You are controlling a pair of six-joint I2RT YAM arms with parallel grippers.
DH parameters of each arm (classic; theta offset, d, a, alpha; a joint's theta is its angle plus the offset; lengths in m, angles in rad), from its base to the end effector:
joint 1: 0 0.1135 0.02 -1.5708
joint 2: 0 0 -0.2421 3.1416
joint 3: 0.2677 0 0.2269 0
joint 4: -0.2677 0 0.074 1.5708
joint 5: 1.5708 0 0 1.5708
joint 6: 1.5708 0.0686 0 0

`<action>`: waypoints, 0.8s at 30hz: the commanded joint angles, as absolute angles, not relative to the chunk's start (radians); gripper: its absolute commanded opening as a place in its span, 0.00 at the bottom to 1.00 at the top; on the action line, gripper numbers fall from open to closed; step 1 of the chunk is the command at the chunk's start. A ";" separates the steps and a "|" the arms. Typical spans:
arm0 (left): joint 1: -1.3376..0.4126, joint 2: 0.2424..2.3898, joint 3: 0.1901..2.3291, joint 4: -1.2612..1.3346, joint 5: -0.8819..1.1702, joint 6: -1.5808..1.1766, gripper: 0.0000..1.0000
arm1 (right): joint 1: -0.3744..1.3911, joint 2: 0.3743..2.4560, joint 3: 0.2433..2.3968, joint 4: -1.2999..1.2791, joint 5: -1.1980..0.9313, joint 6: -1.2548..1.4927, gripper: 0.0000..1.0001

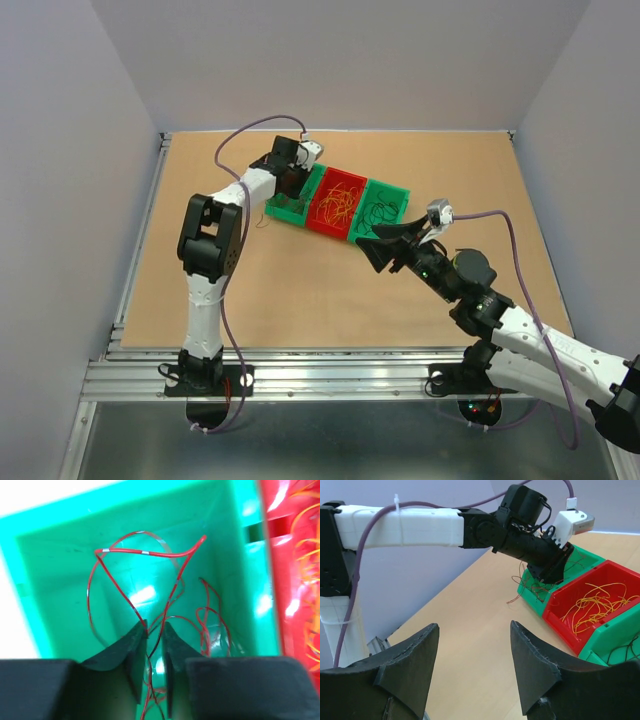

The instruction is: Untangle the cables

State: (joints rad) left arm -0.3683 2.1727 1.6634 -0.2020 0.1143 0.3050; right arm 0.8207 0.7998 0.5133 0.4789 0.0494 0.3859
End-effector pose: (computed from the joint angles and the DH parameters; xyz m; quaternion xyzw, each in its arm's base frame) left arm 0.4497 -0.1819 0.1660 0.3223 0.8488 -0.0651 0.4141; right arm 0.1511 0.1572 0.3101 -0.1185 0.6249 0.4248 0.6442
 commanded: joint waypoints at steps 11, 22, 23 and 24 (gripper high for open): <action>-0.449 1.928 1.654 -0.192 -0.121 0.328 0.54 | 0.831 0.813 0.505 0.506 0.071 0.385 0.64; -0.439 1.709 1.450 -0.090 -0.096 0.391 0.73 | 0.830 0.815 0.505 0.503 0.072 0.385 0.67; -0.439 1.682 1.415 -0.091 -0.069 0.397 0.74 | 0.830 0.815 0.505 0.505 0.069 0.385 0.68; -0.439 1.671 1.405 -0.091 -0.046 0.400 0.74 | 0.830 0.816 0.506 0.503 0.069 0.385 0.68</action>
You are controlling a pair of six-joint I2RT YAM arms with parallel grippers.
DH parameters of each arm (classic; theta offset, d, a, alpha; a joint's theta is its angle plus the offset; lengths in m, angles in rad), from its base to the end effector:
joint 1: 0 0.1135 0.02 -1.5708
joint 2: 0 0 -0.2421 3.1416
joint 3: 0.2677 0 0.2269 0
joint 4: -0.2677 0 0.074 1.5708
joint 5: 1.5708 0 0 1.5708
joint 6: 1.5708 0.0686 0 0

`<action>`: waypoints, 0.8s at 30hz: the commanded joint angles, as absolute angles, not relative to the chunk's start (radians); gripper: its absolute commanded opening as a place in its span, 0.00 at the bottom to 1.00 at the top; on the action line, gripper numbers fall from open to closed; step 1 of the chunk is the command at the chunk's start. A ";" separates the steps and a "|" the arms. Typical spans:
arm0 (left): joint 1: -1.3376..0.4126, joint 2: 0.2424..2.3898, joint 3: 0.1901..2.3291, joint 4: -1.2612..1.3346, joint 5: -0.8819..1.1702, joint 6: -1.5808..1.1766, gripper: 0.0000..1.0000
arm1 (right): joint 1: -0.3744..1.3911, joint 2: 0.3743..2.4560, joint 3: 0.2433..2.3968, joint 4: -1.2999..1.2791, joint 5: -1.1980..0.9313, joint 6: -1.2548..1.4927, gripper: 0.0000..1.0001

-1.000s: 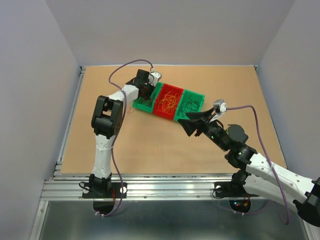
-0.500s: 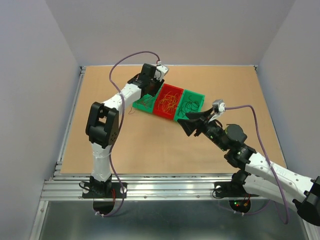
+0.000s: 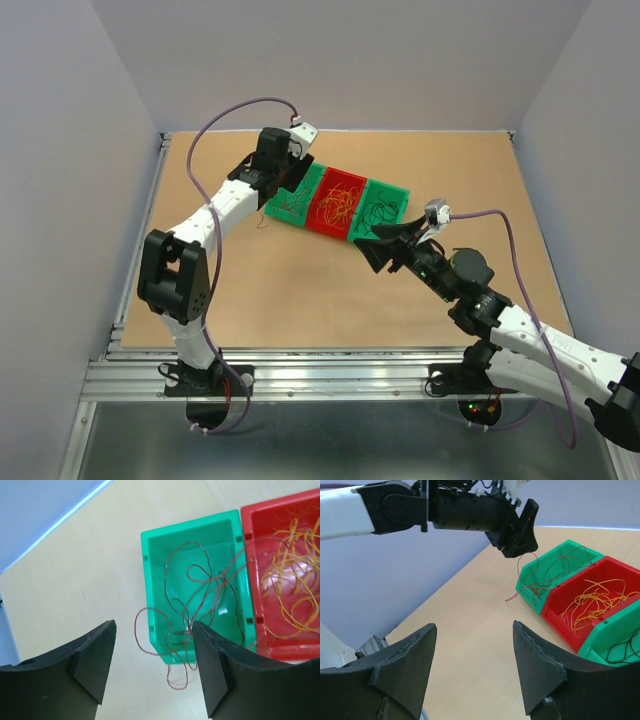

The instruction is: Untangle the cables

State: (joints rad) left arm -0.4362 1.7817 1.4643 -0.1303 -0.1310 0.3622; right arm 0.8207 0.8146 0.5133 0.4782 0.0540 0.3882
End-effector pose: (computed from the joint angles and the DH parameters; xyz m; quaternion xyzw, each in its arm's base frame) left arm 0.3893 -0.1716 0.2775 0.2962 0.7918 0.0357 0.5330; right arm 0.1533 0.1591 0.3071 -0.1175 0.6311 0.4214 0.6406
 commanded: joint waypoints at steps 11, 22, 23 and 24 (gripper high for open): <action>-0.512 1.733 1.466 -0.064 0.072 0.495 0.79 | 0.830 0.824 0.508 0.502 0.071 0.385 0.69; -0.549 1.976 1.703 -0.138 0.009 0.514 0.77 | 0.830 0.818 0.508 0.500 0.075 0.382 0.70; -0.548 2.003 1.733 -0.144 0.008 0.511 0.78 | 0.830 0.816 0.506 0.499 0.074 0.382 0.70; -0.549 2.014 1.746 -0.149 0.008 0.509 0.78 | 0.831 0.816 0.506 0.499 0.075 0.382 0.70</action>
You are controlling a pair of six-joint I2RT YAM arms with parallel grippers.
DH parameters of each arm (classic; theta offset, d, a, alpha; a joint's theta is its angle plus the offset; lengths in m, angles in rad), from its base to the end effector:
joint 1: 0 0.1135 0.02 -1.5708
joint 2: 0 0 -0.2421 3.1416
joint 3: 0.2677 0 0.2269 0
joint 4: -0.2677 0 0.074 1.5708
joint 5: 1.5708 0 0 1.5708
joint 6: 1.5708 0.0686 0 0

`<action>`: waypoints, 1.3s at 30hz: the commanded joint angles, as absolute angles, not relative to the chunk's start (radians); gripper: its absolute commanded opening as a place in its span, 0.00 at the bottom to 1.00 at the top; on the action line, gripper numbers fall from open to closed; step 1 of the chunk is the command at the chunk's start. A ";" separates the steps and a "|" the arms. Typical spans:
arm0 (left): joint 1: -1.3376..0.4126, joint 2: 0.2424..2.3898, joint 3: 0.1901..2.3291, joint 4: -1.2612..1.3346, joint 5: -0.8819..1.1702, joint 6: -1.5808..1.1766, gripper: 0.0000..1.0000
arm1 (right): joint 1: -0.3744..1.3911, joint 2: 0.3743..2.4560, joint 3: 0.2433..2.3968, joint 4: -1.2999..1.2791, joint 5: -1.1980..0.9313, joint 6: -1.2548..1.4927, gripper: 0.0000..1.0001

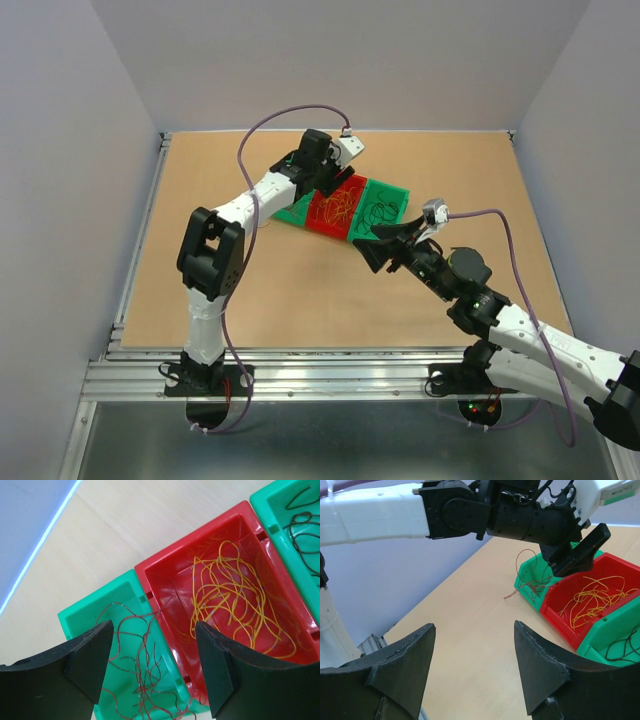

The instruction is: Untangle the cables

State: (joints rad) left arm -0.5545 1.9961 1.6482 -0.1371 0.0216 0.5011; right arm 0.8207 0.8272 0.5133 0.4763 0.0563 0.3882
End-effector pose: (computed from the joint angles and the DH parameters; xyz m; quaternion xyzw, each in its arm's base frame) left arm 0.4007 -0.2499 0.2494 0.4360 0.7368 -0.0230 0.5162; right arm 0.1551 0.1608 0.3043 -0.1179 0.6367 0.4180 0.6372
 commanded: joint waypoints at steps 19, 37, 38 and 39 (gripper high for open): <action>-0.446 2.063 1.775 -0.110 -0.037 0.402 0.00 | 0.831 0.810 0.503 0.499 0.074 0.380 0.70; -0.416 2.180 1.753 -0.224 -0.051 0.419 0.00 | 0.830 0.819 0.506 0.497 0.075 0.382 0.70; -0.416 2.177 1.753 -0.225 -0.048 0.420 0.00 | 0.830 0.819 0.508 0.499 0.077 0.382 0.70; -0.416 2.172 1.758 -0.227 -0.045 0.417 0.00 | 0.831 0.821 0.506 0.499 0.077 0.382 0.70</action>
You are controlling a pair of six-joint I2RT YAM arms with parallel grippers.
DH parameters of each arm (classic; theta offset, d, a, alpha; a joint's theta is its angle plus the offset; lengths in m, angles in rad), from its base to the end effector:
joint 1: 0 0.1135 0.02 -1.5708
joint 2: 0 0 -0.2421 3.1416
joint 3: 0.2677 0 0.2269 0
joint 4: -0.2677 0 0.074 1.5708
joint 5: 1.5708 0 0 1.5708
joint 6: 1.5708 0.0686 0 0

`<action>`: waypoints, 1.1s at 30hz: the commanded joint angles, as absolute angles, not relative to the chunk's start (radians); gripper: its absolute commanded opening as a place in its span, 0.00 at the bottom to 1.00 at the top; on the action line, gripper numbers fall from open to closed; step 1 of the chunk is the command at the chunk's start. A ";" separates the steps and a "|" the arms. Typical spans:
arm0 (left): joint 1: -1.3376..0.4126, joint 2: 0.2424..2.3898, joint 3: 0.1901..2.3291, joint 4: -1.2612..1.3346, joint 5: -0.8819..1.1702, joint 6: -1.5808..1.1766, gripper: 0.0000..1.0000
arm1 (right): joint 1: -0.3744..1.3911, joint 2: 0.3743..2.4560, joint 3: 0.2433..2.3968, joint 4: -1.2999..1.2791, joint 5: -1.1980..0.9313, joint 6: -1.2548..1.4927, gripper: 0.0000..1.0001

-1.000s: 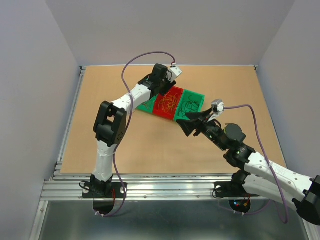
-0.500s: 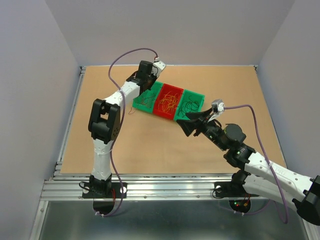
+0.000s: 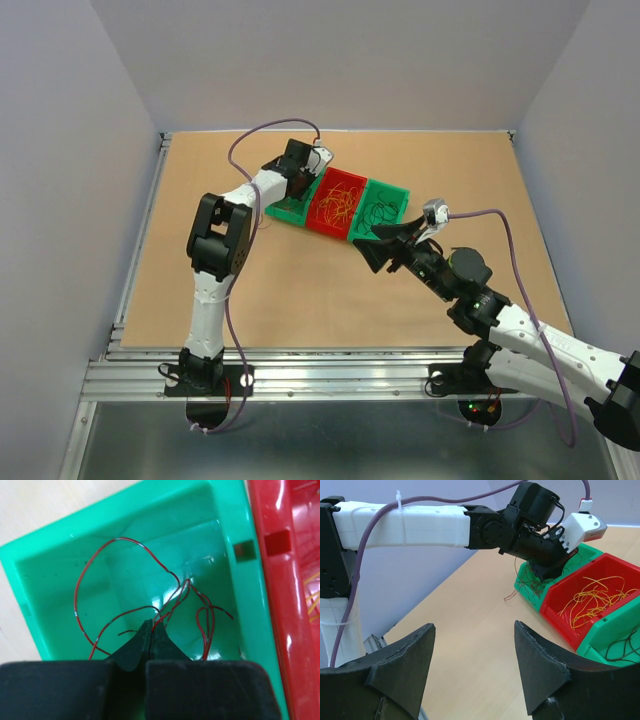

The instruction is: Untangle the cables

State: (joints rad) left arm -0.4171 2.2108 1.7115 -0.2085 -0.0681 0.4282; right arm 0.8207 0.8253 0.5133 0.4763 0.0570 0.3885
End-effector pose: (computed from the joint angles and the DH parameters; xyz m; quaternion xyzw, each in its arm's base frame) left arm 0.4532 -0.1957 0.1630 0.3594 0.8338 0.0332 0.4178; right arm 0.1549 0.1605 0.3046 -0.1174 0.6361 0.4182 0.6378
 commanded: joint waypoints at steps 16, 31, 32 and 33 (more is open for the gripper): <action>-0.414 2.134 1.930 -0.342 -0.005 0.380 0.46 | 0.831 0.821 0.508 0.497 0.081 0.385 0.70; -0.413 1.956 1.835 -0.318 0.023 0.367 0.70 | 0.831 0.825 0.508 0.485 0.124 0.391 1.00; -0.411 1.936 1.818 -0.310 0.028 0.365 0.70 | 0.830 0.825 0.509 0.485 0.123 0.391 1.00; -0.408 1.886 1.800 -0.302 0.034 0.362 0.70 | 0.830 0.824 0.509 0.485 0.123 0.391 1.00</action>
